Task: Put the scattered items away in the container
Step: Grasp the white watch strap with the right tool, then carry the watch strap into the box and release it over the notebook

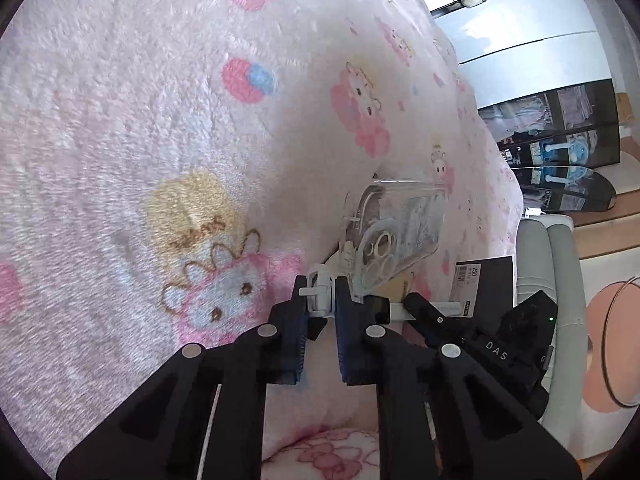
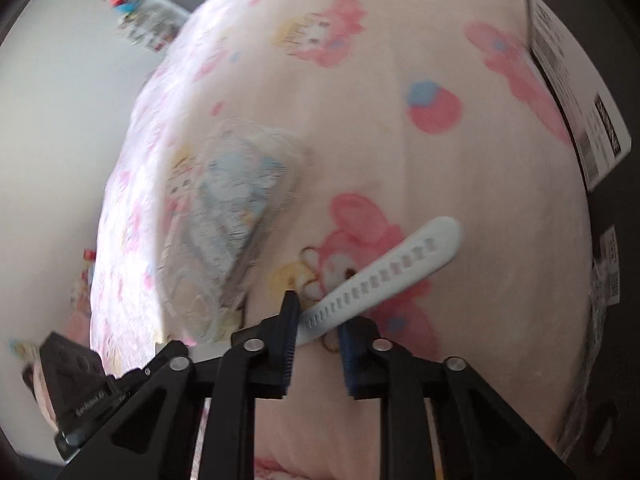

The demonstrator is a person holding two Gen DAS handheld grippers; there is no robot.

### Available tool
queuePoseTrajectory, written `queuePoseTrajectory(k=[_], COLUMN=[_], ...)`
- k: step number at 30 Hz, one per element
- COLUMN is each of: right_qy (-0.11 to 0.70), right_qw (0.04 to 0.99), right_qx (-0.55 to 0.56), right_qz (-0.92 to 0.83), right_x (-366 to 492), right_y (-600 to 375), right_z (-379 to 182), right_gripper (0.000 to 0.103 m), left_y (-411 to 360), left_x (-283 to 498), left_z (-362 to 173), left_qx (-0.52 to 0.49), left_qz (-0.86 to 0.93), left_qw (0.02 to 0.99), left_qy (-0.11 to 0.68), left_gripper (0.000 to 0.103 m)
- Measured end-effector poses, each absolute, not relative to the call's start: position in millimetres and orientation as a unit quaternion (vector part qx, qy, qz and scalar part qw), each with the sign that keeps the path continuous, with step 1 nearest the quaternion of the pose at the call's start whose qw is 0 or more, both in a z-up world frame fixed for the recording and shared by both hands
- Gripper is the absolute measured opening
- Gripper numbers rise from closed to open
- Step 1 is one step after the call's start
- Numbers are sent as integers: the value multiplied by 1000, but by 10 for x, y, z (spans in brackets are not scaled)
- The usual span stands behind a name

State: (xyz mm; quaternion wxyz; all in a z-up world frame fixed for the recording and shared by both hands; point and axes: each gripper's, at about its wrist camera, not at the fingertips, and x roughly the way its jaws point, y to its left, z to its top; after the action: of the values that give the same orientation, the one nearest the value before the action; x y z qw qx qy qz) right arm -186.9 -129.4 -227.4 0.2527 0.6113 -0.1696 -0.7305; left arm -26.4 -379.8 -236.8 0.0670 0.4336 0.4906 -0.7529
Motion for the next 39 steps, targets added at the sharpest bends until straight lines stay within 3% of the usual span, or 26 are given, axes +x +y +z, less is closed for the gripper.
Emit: queuePoseTrajectory(k=[6,8,11,13,17,32,39], right_qy=[-143,-133,-139,-136,-120,-96,-105], right_qw=[277,264,267,271,276,326,335], right_qx=[606,611,623,622,615,537,532], right_qz=[-732,-734,-723,-722,-728,-772,-770], right_x=[-1751,-1798,-1893,-1921,-1841,-1522,-1306], right_y=[-1406,-1449,-1437,-1446,-1431,-1342,-814], right_z=[-2153,-2203,-2294,-2288,-2210,-1267,-1240], right_gripper=[9,9,9,9,7,3,3], left_y=[-3786,-3833,-3888,-3893,-3833,-3300,-3145], left_x=[-230,-274,-358,-398,-389,-188,36], left_z=[-2332,-2426,-2590,-2646,-2552,-1662,-1522], left_qx=[439,442,444,446,438,413,409], left_qz=[-762,-750,-730,-725,-733,-805,-805], left_qw=[68,61,48,50,53,36,47], left_qy=[471,488,517,523,518,425,428], left_gripper=[12,27,35,35,14,9,9])
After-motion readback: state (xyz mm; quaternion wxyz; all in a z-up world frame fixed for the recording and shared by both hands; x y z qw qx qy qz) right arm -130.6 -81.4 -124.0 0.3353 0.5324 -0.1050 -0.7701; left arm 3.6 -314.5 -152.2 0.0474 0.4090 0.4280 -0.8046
